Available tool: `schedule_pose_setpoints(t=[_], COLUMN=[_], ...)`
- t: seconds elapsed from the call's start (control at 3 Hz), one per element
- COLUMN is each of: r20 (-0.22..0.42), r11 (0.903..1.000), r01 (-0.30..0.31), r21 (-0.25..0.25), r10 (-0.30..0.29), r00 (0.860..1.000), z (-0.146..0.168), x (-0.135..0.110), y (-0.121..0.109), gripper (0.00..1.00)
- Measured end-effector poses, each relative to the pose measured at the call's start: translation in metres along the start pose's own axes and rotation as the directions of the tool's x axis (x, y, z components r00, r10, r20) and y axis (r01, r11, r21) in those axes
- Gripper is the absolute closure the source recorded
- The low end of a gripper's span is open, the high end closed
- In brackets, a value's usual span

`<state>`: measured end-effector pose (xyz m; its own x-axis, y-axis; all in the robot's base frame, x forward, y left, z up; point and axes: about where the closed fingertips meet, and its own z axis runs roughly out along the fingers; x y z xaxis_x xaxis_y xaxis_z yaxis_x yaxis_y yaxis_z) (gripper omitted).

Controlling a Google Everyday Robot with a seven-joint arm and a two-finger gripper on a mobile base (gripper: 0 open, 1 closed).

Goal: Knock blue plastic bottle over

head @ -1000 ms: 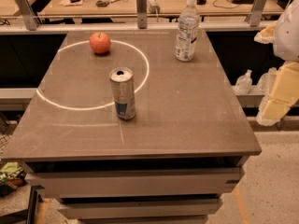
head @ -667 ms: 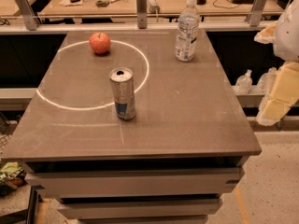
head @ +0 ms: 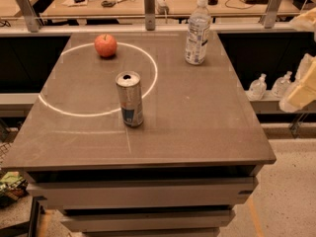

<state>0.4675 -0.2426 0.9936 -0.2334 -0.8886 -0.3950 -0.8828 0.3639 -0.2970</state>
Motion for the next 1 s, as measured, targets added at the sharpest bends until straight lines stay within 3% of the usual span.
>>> schedule_pose_setpoints(t=[0.33,0.67,1.0], r20=[0.195,0.322,0.363], r11=[0.9975,0.9905,0.97], r01=[-0.07,-0.136,-0.237], r21=[0.012,-0.017,-0.054], r10=[0.066,0.134,0.24], r00=[0.979,0.937,0.9], z=[0.003,0.016,0.039], x=[0.001,-0.001,0.007], y=[-0.025,-0.037,-0.042], gripper=[0.0,0.0,0.0])
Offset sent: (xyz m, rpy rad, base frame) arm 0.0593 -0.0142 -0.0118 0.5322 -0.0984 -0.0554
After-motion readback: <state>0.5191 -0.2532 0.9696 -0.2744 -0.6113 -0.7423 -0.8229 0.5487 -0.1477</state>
